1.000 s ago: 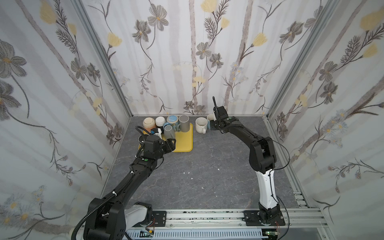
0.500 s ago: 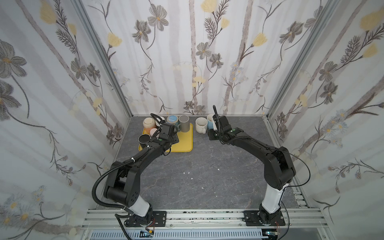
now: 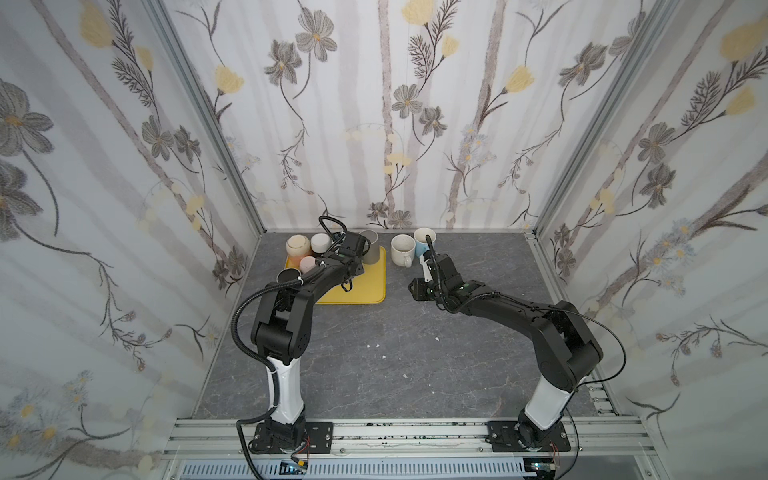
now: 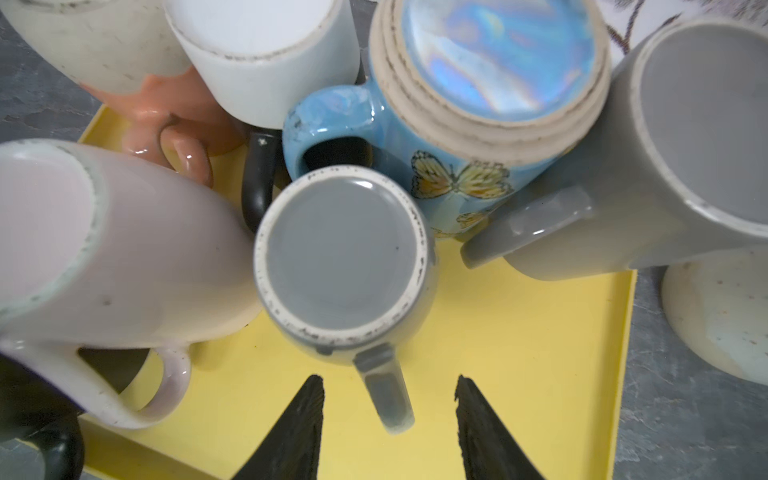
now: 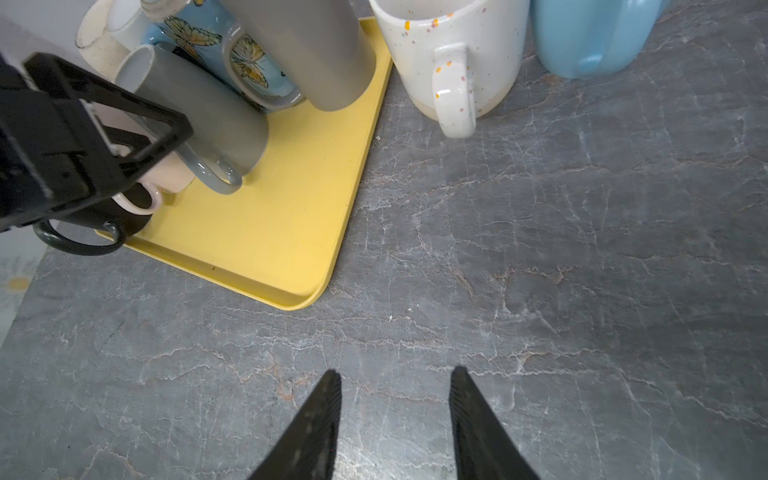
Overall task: Turn the mug right side up
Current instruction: 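Open the right gripper and draw back while the left reaches the grey mug, then grasp the upside-down grey mug by its handle with the left gripper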
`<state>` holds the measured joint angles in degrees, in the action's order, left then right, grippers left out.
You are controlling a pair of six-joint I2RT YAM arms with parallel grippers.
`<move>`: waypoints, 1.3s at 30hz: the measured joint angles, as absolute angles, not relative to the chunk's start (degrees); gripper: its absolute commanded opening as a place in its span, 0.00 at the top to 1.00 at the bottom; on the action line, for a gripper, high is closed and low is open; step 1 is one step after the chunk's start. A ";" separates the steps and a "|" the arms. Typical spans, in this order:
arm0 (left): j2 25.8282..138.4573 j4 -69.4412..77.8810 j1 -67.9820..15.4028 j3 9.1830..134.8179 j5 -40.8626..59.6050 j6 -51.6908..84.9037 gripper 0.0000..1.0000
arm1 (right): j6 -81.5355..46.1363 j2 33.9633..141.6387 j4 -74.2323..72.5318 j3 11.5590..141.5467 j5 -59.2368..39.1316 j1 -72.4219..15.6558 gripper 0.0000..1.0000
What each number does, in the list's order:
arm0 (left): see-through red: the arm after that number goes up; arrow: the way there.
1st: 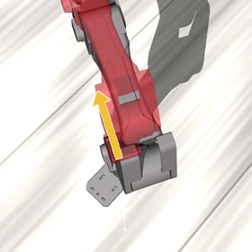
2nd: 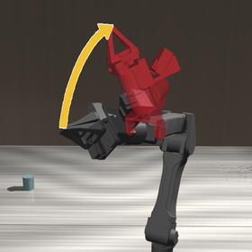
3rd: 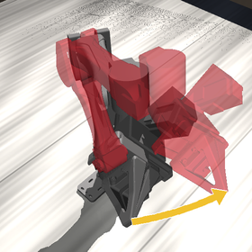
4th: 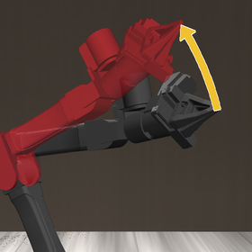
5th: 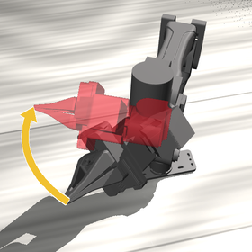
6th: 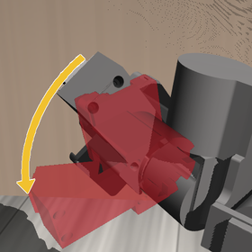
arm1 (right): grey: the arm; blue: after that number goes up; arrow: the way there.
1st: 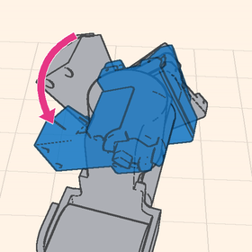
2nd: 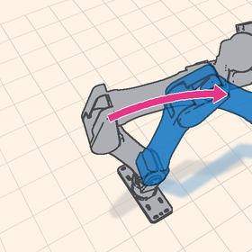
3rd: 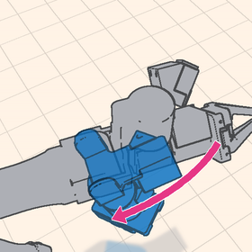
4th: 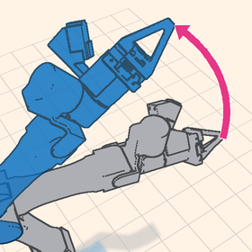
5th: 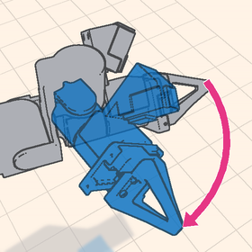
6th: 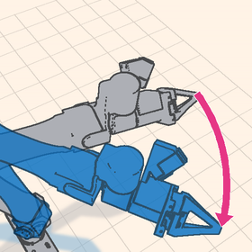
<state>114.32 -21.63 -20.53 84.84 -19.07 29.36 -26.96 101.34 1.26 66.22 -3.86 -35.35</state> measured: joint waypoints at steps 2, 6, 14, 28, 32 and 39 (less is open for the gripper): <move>115.57 -22.28 -20.58 85.62 -19.68 29.36 0.54 | -26.96 101.34 0.67 66.13 -4.40 -35.40 0.56; 116.40 -23.66 -20.58 85.71 -20.34 29.36 0.76 | -27.00 101.71 -0.27 66.08 -5.28 -35.51 0.56; 115.55 -23.51 -20.58 83.20 -21.47 29.32 0.83 | -27.42 102.85 -1.19 66.08 -6.31 -35.51 0.56; 105.89 -18.96 -24.27 69.67 -19.59 28.29 0.89 | -28.01 103.44 -1.80 65.69 -7.16 -35.51 0.56; 102.56 -16.36 -25.82 64.97 -18.79 28.03 0.88 | -28.56 103.53 -1.89 65.69 -7.14 -35.90 0.56; 97.17 -13.67 -26.33 58.54 -17.39 27.20 0.69 | -30.00 106.67 -2.46 67.85 -7.42 -38.54 0.56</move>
